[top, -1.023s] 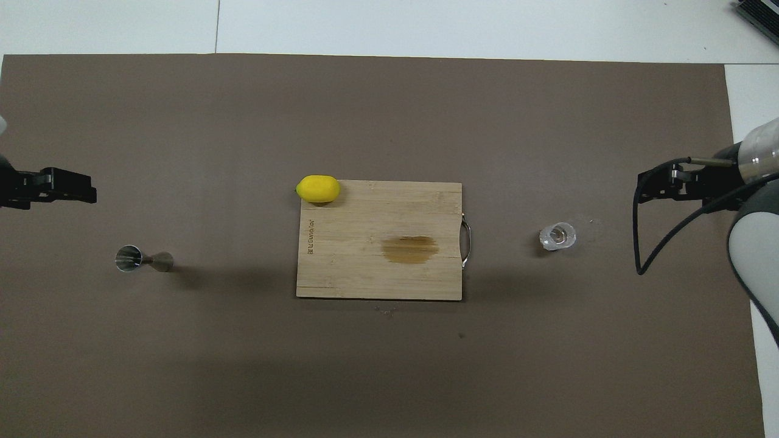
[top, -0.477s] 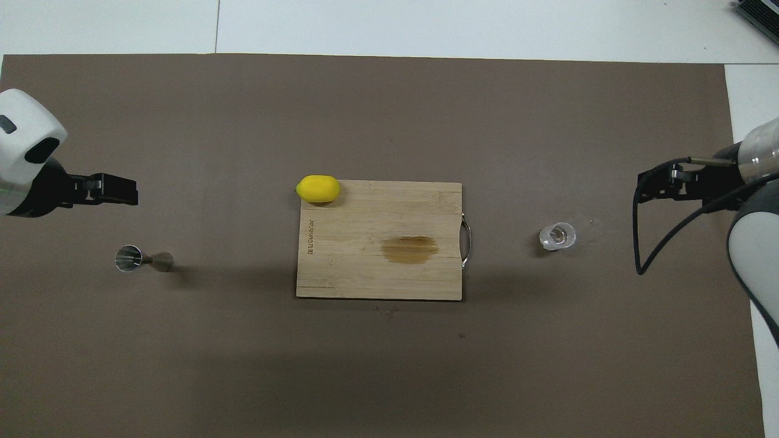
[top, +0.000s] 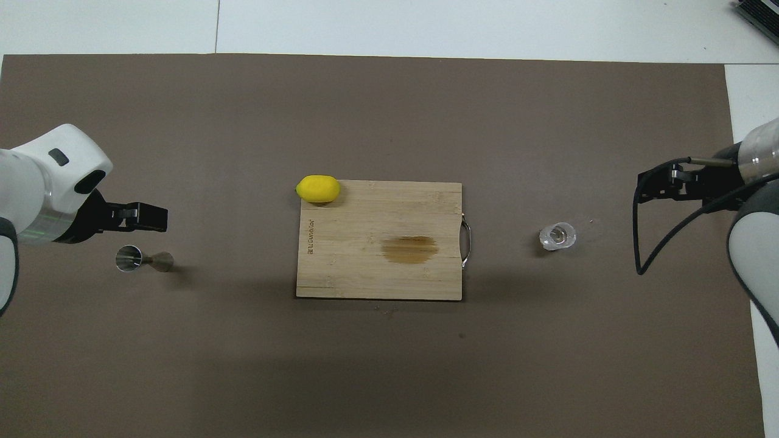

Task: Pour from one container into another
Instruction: 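Move the left gripper down toward the small metal cup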

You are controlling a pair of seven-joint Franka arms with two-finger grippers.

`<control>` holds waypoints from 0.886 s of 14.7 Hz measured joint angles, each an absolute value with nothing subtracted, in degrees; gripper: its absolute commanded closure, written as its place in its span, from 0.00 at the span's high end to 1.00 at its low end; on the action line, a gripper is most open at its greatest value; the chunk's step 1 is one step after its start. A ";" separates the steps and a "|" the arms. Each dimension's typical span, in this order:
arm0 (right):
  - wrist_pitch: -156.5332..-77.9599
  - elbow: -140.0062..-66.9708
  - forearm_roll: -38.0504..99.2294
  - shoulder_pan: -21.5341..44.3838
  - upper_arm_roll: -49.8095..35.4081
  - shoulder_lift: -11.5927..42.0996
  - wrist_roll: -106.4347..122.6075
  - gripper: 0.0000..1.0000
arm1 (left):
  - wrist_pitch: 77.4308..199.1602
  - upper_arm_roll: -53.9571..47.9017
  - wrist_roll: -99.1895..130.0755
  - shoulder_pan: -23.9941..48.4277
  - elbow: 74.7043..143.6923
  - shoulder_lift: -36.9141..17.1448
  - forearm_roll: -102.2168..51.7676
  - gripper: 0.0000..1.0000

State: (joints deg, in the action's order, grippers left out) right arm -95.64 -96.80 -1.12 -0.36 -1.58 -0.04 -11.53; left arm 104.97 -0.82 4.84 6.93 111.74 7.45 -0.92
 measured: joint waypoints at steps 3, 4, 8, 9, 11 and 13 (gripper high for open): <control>-95.64 -96.80 -1.12 -0.36 -1.58 -0.04 -11.54 1.00 | 105.31 0.28 -0.51 5.62 112.73 8.05 -3.66 1.00; -95.64 -96.80 -1.12 -0.36 -1.59 -0.04 -11.53 1.00 | 105.37 0.56 -5.15 3.88 112.91 7.93 -6.40 1.00; -95.64 -96.80 -1.12 -0.36 -1.58 -0.04 -11.53 1.00 | 105.40 1.12 -25.15 -4.90 112.97 5.30 -15.69 1.00; -95.64 -96.80 -1.12 -0.36 -1.58 -0.04 -11.53 1.00 | 105.46 1.15 -31.65 -6.68 112.82 4.11 -17.40 1.00; -95.64 -96.80 -1.12 -0.36 -1.58 -0.04 -11.53 1.00 | 105.72 1.19 -44.02 -9.81 112.18 1.23 -21.59 1.00; -95.64 -96.80 -1.12 -0.36 -1.58 -0.04 -11.53 1.00 | 105.29 1.17 -53.53 -12.84 111.55 -1.29 -26.51 1.00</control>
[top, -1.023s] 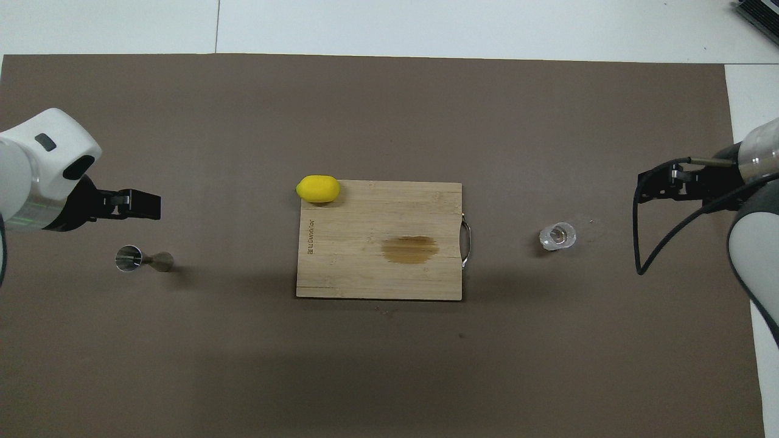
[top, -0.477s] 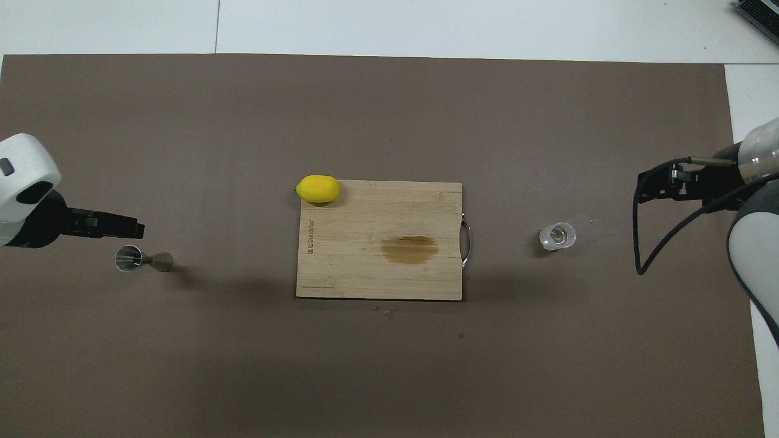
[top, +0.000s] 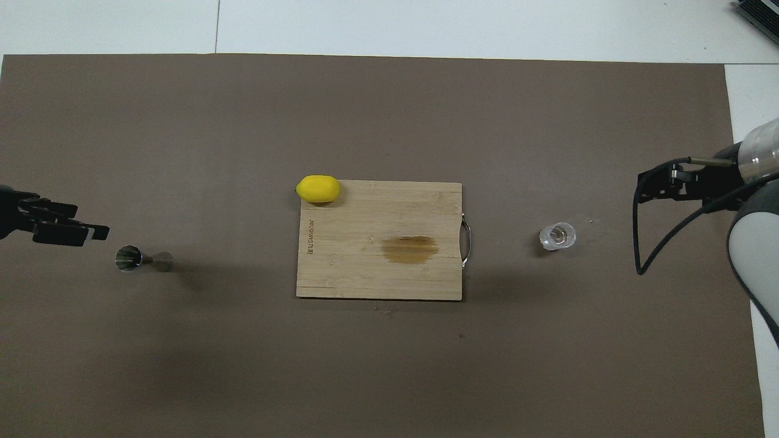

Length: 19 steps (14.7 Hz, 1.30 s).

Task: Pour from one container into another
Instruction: 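Move the left gripper down toward the small metal cup, then close the left gripper around the small metal cup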

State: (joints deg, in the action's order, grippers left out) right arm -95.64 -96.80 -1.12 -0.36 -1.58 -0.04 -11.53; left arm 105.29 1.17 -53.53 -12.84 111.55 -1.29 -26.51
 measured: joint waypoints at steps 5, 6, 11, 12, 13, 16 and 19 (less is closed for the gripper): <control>-95.64 -96.80 -1.12 -0.36 -1.58 -0.04 -11.53 1.00 | 95.80 1.04 -77.72 -22.85 110.04 -9.07 -40.36 1.00; -95.64 -96.80 -1.12 -0.36 -1.58 -0.04 -11.53 1.00 | 94.20 1.01 -82.42 -24.31 109.58 -11.00 -42.27 1.00; -95.64 -96.80 -1.12 -0.36 -1.58 -0.04 -11.53 1.00 | 88.07 0.90 -106.07 -31.67 109.10 -18.16 -49.21 1.00; -95.64 -96.80 -1.12 -0.36 -1.58 -0.04 -11.53 1.00 | 86.44 0.89 -109.48 -32.57 109.17 -18.95 -50.50 1.00; -95.64 -96.80 -1.12 -0.36 -1.58 -0.04 -11.53 1.00 | 84.67 0.89 -112.78 -33.20 109.28 -20.03 -52.00 1.00; -95.64 -96.80 -1.12 -0.36 -1.58 -0.04 -11.53 1.00 | 82.46 0.67 -126.94 -34.01 109.62 -24.71 -57.21 1.00; -95.64 -96.80 -1.12 -0.36 -1.58 -0.04 -11.53 1.00 | 78.54 0.36 -133.85 -34.08 111.47 -27.59 -59.15 1.00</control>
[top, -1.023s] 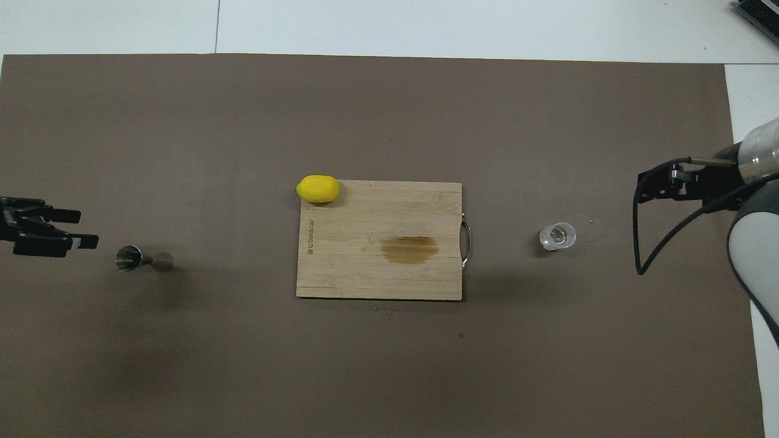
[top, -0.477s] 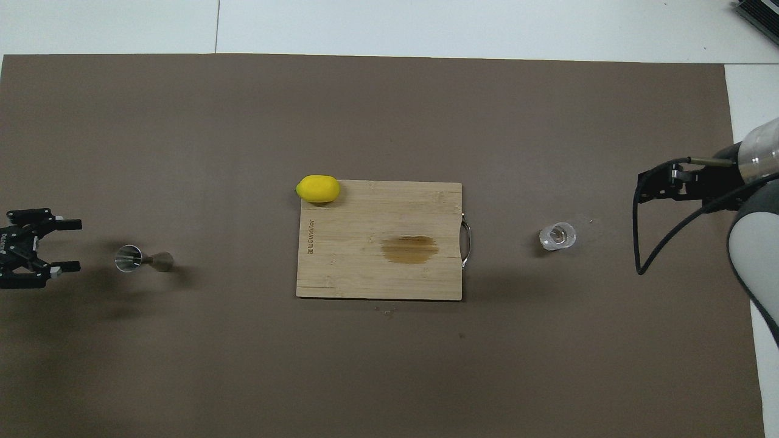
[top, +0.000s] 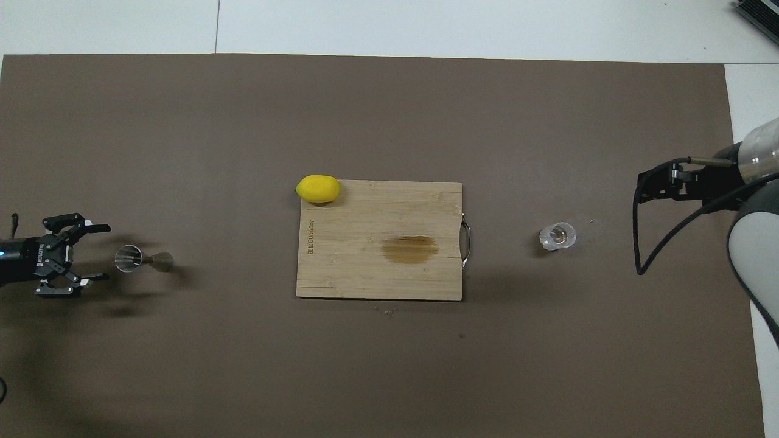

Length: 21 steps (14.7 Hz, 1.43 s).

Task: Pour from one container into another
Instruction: 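Close the left gripper around the small metal cup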

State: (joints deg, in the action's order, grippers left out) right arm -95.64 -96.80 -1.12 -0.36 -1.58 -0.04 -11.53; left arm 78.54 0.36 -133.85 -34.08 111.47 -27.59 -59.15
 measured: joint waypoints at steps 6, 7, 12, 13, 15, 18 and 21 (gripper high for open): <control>-95.64 -96.80 -1.12 -0.36 -1.58 -0.04 -11.53 1.00 | 71.85 -0.83 -137.82 -33.28 113.21 -27.73 -60.97 1.00; -95.64 -96.80 -1.12 -0.36 -1.58 -0.04 -11.53 1.00 | 71.65 -0.93 -138.55 -32.92 113.26 -27.73 -60.97 1.00; -95.64 -96.80 -1.12 -0.36 -1.58 -0.04 -11.53 1.00 | 71.80 -0.79 -142.00 -31.79 113.90 -27.73 -60.99 1.00; -95.64 -96.80 -1.12 -0.36 -1.58 -0.04 -11.53 1.00 | 72.11 -0.57 -142.36 -31.83 114.10 -27.73 -60.99 1.00; -95.64 -96.80 -1.12 -0.36 -1.58 -0.04 -11.53 1.00 | 72.27 -0.18 -142.76 -31.99 114.41 -27.73 -60.99 1.00; -95.64 -96.80 -1.12 -0.36 -1.58 -0.04 -11.53 1.00 | 72.27 0.12 -142.89 -32.21 114.83 -27.73 -60.99 0.99; -95.64 -96.80 -1.12 -0.36 -1.58 -0.04 -11.53 1.00 | 72.28 0.12 -142.96 -32.32 115.13 -27.70 -60.99 0.89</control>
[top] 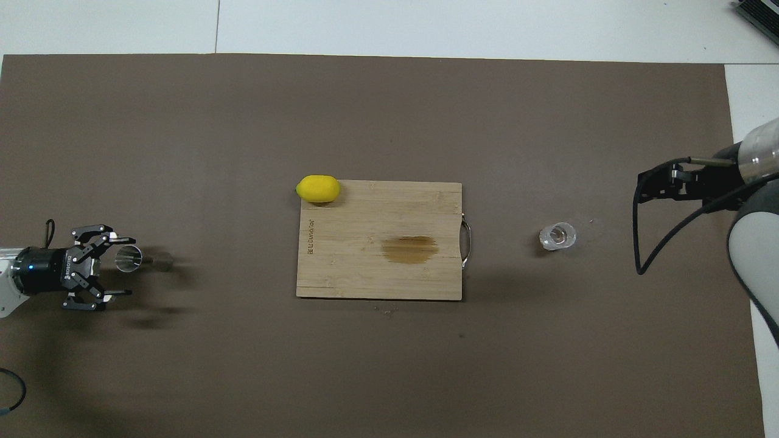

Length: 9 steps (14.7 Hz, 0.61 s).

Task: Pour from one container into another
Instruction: 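Close the left gripper around the small metal cup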

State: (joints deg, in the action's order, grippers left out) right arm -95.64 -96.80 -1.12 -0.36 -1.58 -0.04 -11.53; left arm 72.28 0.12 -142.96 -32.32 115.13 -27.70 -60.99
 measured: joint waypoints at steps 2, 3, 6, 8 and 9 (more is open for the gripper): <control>-95.64 -96.80 -1.12 -0.36 -1.58 -0.04 -11.53 1.00 | 72.37 0.12 -142.98 -32.33 115.15 -27.70 -61.00 0.87; -95.64 -96.80 -1.12 -0.36 -1.58 -0.04 -11.53 1.00 | 72.48 0.12 -143.01 -32.33 115.15 -27.70 -61.02 0.87; -95.64 -96.80 -1.12 -0.36 -1.58 -0.04 -11.53 1.00 | 72.87 0.12 -143.02 -32.35 115.15 -27.70 -61.11 0.80; -95.64 -96.80 -1.12 -0.36 -1.58 -0.04 -11.53 1.00 | 72.97 0.12 -143.03 -32.36 115.15 -27.70 -61.18 0.75; -95.64 -96.80 -1.12 -0.36 -1.58 -0.04 -11.53 1.00 | 73.00 0.12 -143.04 -32.36 115.15 -27.70 -61.28 0.72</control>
State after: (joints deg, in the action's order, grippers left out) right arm -95.64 -96.80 -1.12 -0.36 -1.58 -0.04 -11.53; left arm 73.00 0.12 -143.04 -32.36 115.15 -27.70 -61.28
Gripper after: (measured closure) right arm 0.000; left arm 0.211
